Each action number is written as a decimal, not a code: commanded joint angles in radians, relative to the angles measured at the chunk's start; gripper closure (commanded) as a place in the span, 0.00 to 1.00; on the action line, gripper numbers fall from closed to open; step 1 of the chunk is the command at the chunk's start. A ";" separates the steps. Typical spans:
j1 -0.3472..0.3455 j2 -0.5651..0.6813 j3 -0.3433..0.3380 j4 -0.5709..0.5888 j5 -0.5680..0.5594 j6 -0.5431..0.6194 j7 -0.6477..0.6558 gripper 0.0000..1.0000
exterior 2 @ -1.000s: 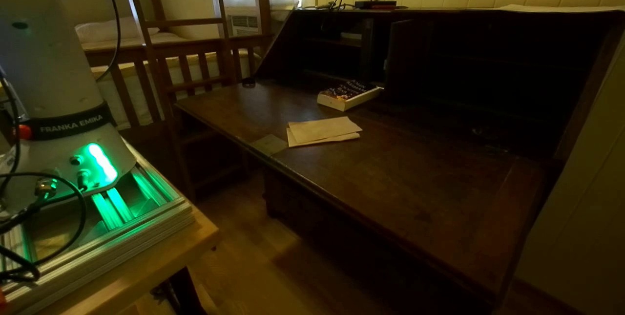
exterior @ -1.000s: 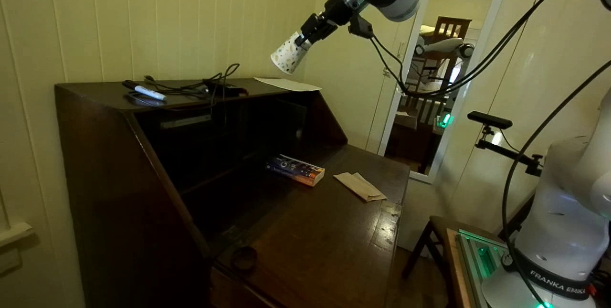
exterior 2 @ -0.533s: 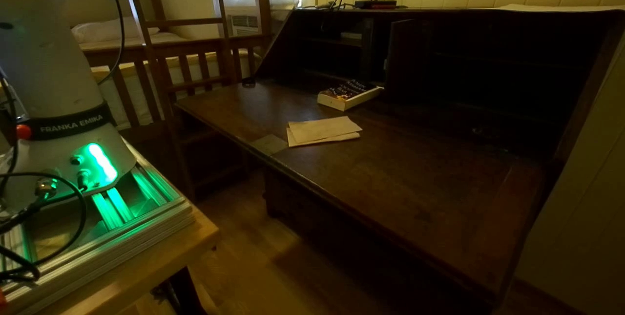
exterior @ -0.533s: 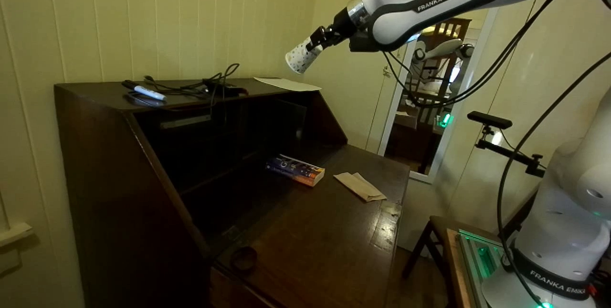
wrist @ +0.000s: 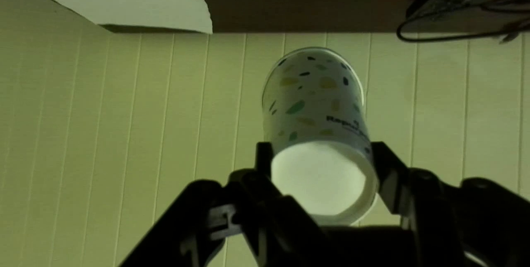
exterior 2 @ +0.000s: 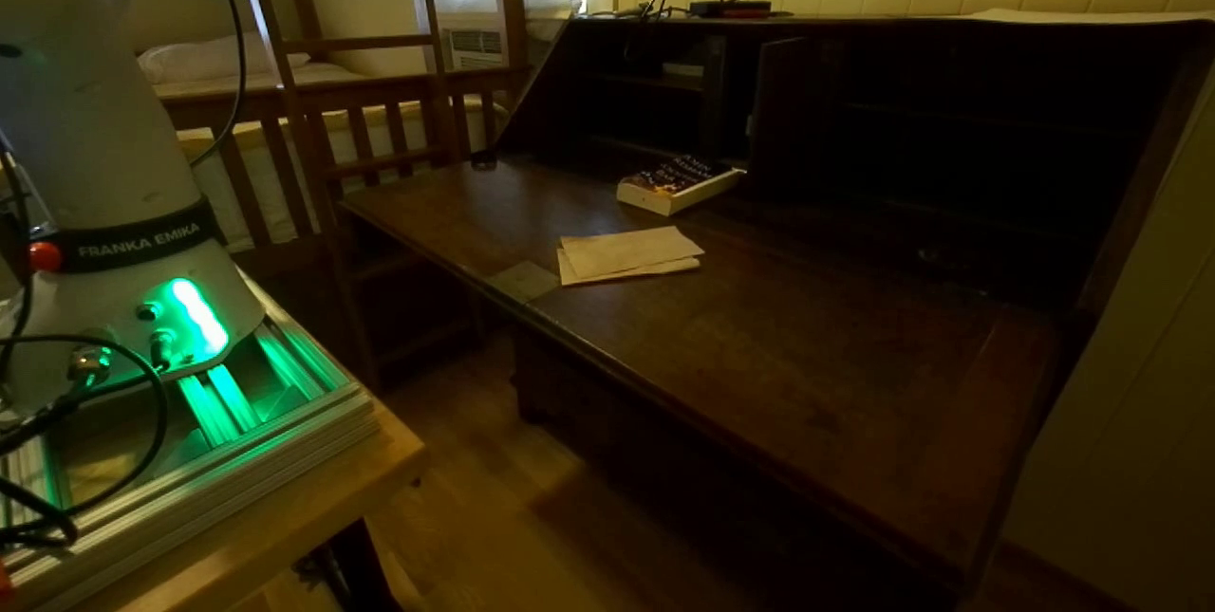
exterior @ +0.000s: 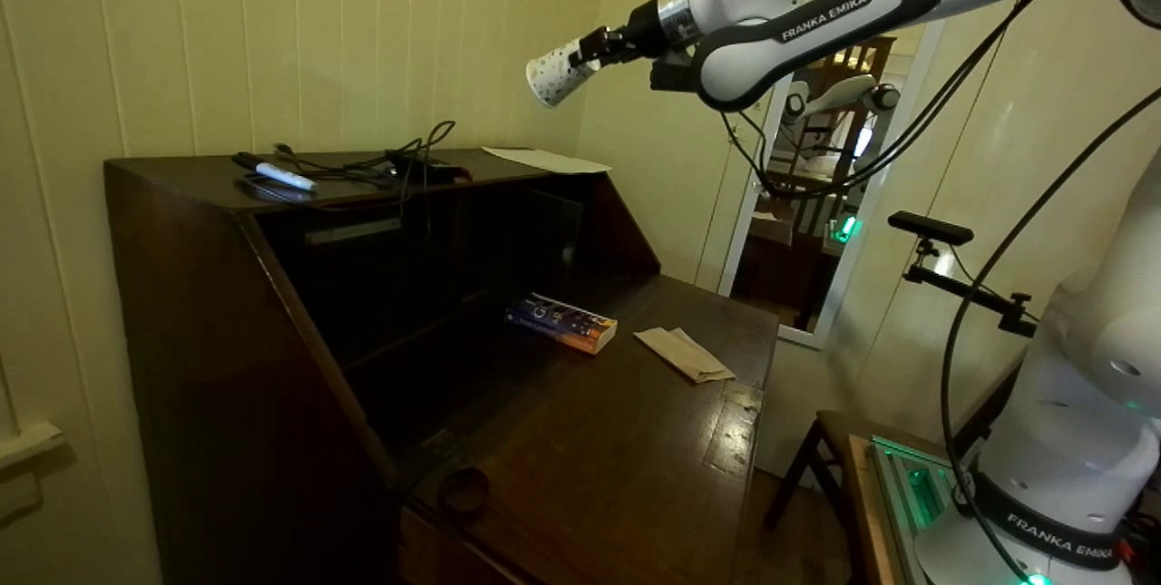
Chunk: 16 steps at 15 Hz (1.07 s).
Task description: Put the paper cup on the top counter
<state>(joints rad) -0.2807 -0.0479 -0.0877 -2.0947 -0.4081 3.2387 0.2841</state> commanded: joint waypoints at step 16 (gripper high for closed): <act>0.152 0.290 0.076 0.175 0.154 0.181 -0.176 0.64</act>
<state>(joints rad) -0.1297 0.2263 -0.0435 -1.9177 -0.2525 3.3928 0.0910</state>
